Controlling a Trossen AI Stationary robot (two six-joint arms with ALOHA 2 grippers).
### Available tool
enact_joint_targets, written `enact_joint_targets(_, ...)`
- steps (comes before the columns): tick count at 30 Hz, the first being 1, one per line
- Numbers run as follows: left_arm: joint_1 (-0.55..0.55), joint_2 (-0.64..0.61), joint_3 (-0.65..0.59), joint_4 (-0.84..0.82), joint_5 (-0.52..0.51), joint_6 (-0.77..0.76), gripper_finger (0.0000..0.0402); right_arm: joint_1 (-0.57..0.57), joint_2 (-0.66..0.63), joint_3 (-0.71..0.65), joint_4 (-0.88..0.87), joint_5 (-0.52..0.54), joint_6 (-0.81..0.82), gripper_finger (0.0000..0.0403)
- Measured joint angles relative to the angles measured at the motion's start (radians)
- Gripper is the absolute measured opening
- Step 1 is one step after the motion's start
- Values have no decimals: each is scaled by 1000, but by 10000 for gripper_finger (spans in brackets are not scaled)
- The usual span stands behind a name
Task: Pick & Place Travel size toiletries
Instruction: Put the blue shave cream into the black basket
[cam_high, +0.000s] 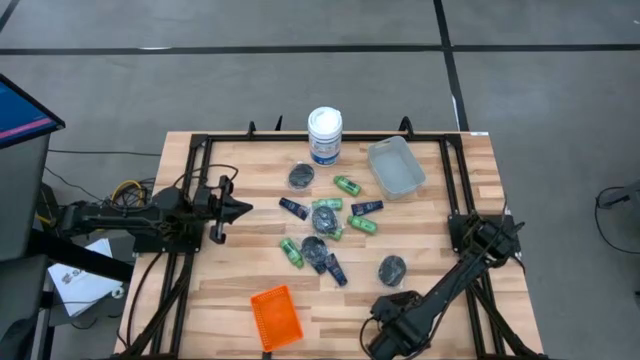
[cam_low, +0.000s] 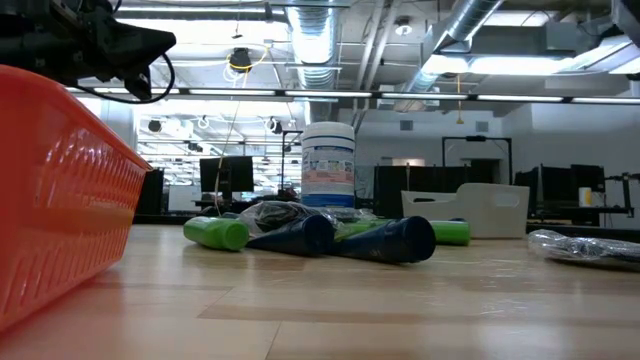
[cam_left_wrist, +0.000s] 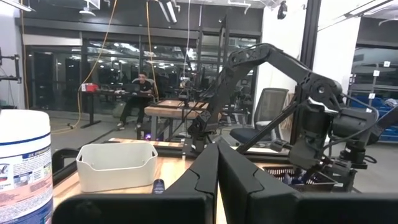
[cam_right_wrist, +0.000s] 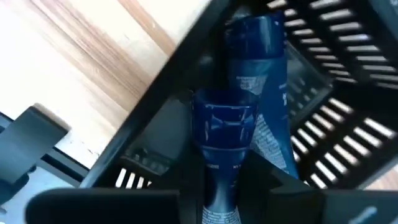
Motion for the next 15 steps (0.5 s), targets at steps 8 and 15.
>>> enact_joint_targets(8, 0, 6, 0, 4, 0, 0, 1, -19, 0, 0, -3, -2, -59, 98)
enact_joint_targets(15, 0, 6, 0, 5, 0, 0, 1, -33, -10, 5, -18, -2, -67, 159)
